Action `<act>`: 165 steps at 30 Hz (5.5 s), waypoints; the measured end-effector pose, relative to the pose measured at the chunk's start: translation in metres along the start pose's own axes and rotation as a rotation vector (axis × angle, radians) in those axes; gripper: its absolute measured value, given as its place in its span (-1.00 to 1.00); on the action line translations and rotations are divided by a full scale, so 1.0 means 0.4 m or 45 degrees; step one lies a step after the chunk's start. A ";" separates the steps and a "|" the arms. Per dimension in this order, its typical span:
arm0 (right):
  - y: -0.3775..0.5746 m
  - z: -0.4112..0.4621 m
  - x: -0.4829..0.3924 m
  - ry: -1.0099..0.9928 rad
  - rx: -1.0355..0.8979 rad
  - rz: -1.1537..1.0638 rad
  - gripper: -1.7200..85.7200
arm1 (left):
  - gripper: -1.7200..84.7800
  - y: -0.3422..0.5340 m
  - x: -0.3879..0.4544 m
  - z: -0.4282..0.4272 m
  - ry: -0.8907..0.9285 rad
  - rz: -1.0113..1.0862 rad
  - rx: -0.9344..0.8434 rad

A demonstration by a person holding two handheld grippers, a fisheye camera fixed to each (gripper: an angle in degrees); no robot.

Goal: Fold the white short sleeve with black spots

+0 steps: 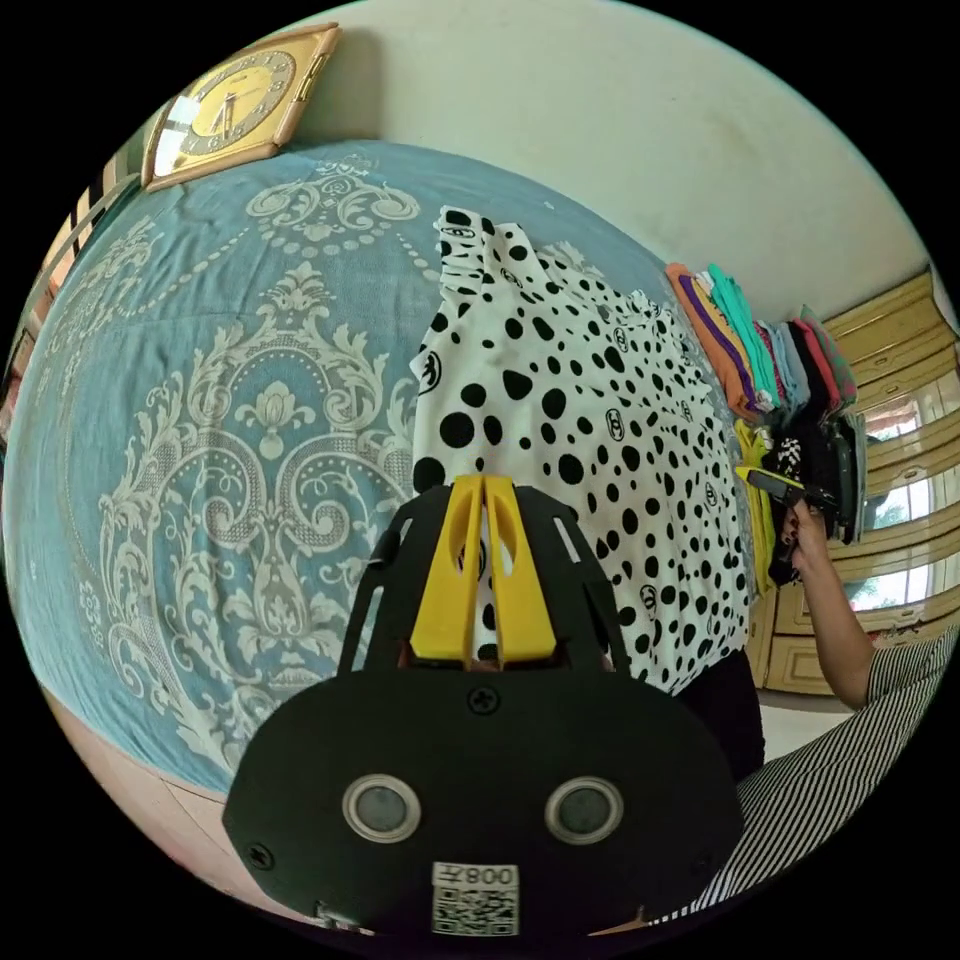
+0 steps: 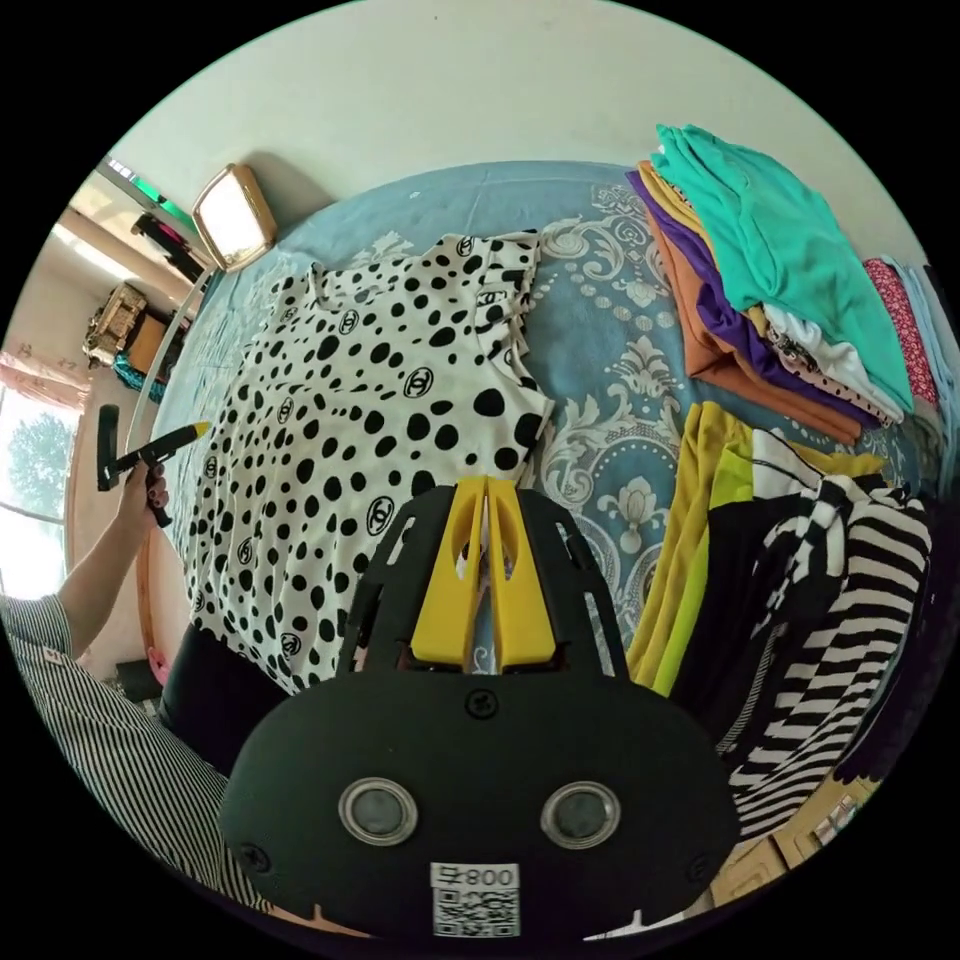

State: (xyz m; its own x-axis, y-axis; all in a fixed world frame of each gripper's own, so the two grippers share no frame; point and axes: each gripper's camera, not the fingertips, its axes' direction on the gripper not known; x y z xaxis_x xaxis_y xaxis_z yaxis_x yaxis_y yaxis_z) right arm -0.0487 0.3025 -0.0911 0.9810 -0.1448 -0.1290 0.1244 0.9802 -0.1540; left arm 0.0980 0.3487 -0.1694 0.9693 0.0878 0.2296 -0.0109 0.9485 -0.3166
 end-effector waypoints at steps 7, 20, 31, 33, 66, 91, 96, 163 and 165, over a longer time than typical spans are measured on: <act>0.102 -0.030 0.053 -0.097 0.012 0.121 -0.94 | -0.93 0.130 -0.042 -0.109 0.048 -0.116 0.092; 0.354 0.013 0.078 -0.246 -0.129 0.241 -0.87 | -0.91 0.380 -0.105 -0.124 0.111 -0.242 -0.096; 0.449 -0.001 0.156 -0.281 -0.165 0.284 -0.95 | -0.91 0.515 -0.176 -0.178 0.192 -0.329 -0.050; 0.462 -0.013 0.162 -0.290 -0.155 0.297 -0.95 | -0.89 0.561 -0.183 -0.210 0.233 -0.340 0.003; 0.969 -0.007 0.209 -0.495 -0.153 0.518 -0.93 | -0.79 1.152 -0.214 -0.231 0.525 -0.452 -0.150; 1.255 0.054 0.225 -0.666 -0.064 0.614 -0.79 | -0.75 1.360 -0.239 -0.209 0.662 -0.502 -0.197; 1.287 0.086 0.235 -0.726 -0.079 0.658 -0.80 | -0.80 1.397 -0.246 -0.203 0.657 -0.543 -0.205; 1.480 -0.293 0.188 -1.019 0.277 0.466 -0.94 | -0.92 1.560 -0.347 -0.458 1.248 -0.504 0.218; 1.436 -0.295 0.195 -1.018 0.278 0.467 -0.94 | -0.92 1.512 -0.352 -0.448 1.250 -0.519 0.222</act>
State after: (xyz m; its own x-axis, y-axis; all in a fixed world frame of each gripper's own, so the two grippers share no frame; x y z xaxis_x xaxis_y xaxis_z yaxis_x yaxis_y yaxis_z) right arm 0.0818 0.8383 -0.3051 0.7651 0.2386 0.5981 -0.2708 0.9619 -0.0373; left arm -0.0011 0.8554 -0.5580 0.6804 -0.4535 -0.5756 0.3976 0.8883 -0.2298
